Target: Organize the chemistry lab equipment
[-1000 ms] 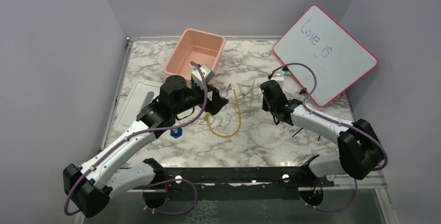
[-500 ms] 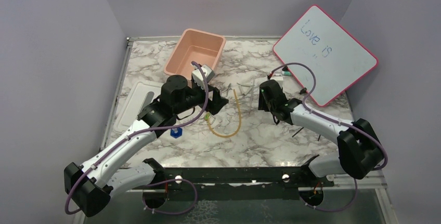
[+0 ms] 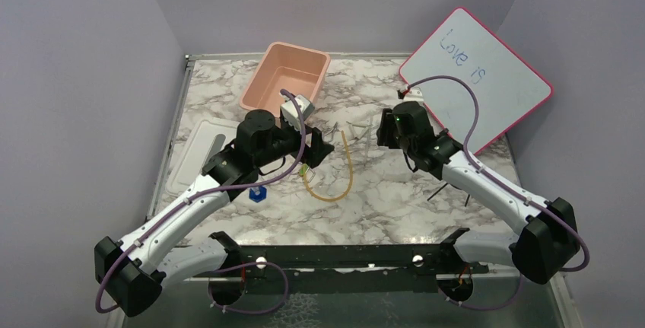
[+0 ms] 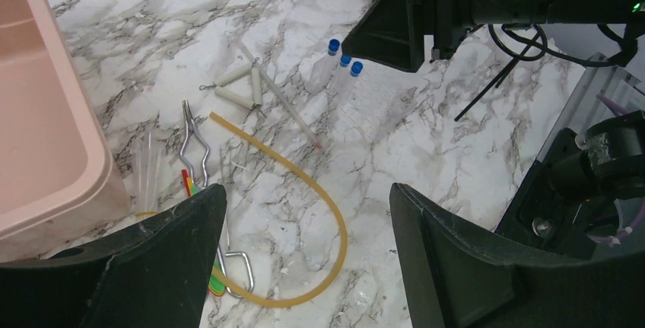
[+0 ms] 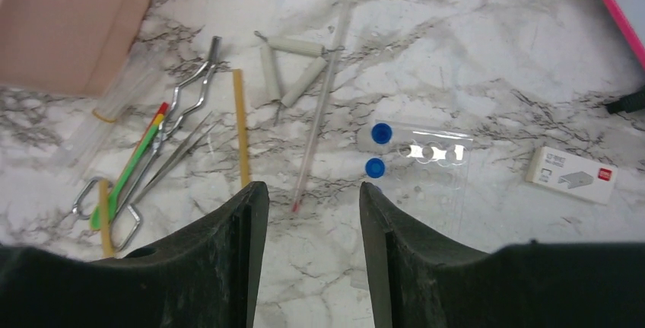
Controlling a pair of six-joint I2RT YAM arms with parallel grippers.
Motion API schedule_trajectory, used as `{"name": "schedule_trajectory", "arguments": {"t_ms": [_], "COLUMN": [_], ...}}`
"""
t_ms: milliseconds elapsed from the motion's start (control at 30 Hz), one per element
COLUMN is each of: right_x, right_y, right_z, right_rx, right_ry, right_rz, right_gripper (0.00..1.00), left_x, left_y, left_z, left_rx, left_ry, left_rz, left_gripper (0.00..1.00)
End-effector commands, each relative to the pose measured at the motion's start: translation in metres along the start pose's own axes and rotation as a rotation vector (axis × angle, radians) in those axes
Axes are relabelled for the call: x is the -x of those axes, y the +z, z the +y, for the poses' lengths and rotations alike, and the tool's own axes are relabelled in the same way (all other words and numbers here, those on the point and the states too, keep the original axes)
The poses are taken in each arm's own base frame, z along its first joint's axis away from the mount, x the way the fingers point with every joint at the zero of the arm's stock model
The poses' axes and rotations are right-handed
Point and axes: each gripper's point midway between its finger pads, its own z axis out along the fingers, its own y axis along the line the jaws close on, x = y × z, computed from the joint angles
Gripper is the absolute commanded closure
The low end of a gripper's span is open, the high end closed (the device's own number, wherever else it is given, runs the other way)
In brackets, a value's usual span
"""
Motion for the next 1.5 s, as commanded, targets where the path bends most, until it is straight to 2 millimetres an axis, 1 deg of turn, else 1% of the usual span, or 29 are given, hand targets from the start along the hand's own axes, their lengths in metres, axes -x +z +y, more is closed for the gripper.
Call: {"name": "schedule_trajectory", "arguments": {"t_ms": [0, 67, 200, 333, 367, 467, 567, 667, 733, 833, 967, 1033, 1067, 1100, 1167, 1200, 1300, 1367, 1400, 1467], "right_x": [0.004, -0.005, -0.034, -0.062, -0.069, -0.085, -0.09, -0.079, -0.065, -0.03, 0.014, 0.03, 0.036, 0.041, 0.046, 0.045, 0.043, 0.04, 0.036, 0.027], "right_y": [-0.018, -0.021, -0.026, -0.035, -0.037, -0.04, -0.038, -0.04, -0.046, -0.063, -0.09, -0.097, -0.099, -0.099, -0.094, -0.091, -0.08, -0.079, -0.08, -0.084], "right_z": [0.032, 0.045, 0.062, 0.08, 0.083, 0.087, 0.087, 0.082, 0.072, 0.048, 0.013, -0.005, -0.012, -0.021, -0.042, -0.055, -0.101, -0.128, -0.138, -0.15], "right_rx": [0.19, 0.257, 0.295, 0.286, 0.28, 0.246, 0.213, 0.171, 0.113, 0.019, -0.091, -0.159, -0.189, -0.226, -0.309, -0.352, -0.475, -0.535, -0.568, -0.618], "right_ry": [-0.013, 0.0, 0.047, 0.033, 0.032, 0.045, 0.052, 0.057, 0.081, 0.113, 0.138, 0.152, 0.151, 0.149, 0.153, 0.159, 0.21, 0.251, 0.264, 0.283], "right_rz": [0.061, 0.114, 0.228, 0.282, 0.303, 0.344, 0.361, 0.339, 0.303, 0.184, 0.027, -0.015, -0.027, -0.04, -0.047, -0.039, -0.004, 0.009, 0.011, 0.004], "right_gripper": [0.5, 0.52, 0.55, 0.55, 0.55, 0.55, 0.55, 0.55, 0.54, 0.51, 0.51, 0.47, 0.46, 0.42, 0.4, 0.39, 0.33, 0.32, 0.32, 0.35], "left_x": [0.008, 0.011, 0.015, 0.016, 0.016, 0.014, 0.013, 0.012, 0.011, 0.011, 0.011, 0.007, 0.007, 0.007, 0.009, 0.01, 0.013, 0.015, 0.015, 0.013], "left_y": [0.0, -0.002, -0.007, -0.012, -0.014, -0.016, -0.017, -0.015, -0.015, -0.014, -0.008, -0.006, -0.006, -0.007, -0.008, -0.008, -0.009, -0.01, -0.01, -0.009], "left_z": [0.002, 0.006, 0.02, 0.032, 0.038, 0.047, 0.05, 0.049, 0.05, 0.049, 0.039, 0.037, 0.036, 0.035, 0.031, 0.029, 0.026, 0.024, 0.024, 0.024], "left_rx": [0.026, 0.05, 0.141, 0.222, 0.258, 0.313, 0.331, 0.327, 0.334, 0.323, 0.264, 0.251, 0.246, 0.244, 0.225, 0.215, 0.2, 0.188, 0.184, 0.183], "left_ry": [-0.023, -0.028, -0.051, -0.086, -0.092, -0.104, -0.109, -0.111, -0.117, -0.126, -0.134, -0.139, -0.14, -0.143, -0.148, -0.15, -0.142, -0.133, -0.13, -0.129], "left_rz": [-0.007, -0.018, -0.049, -0.069, -0.072, -0.058, -0.054, -0.047, -0.042, -0.044, -0.035, -0.021, -0.018, -0.018, -0.026, -0.029, -0.035, -0.038, -0.039, -0.04], "left_gripper": [0.19, 0.19, 0.19, 0.19, 0.19, 0.21, 0.23, 0.24, 0.24, 0.24, 0.24, 0.24, 0.24, 0.24, 0.24, 0.24, 0.24, 0.24, 0.24, 0.24]}}
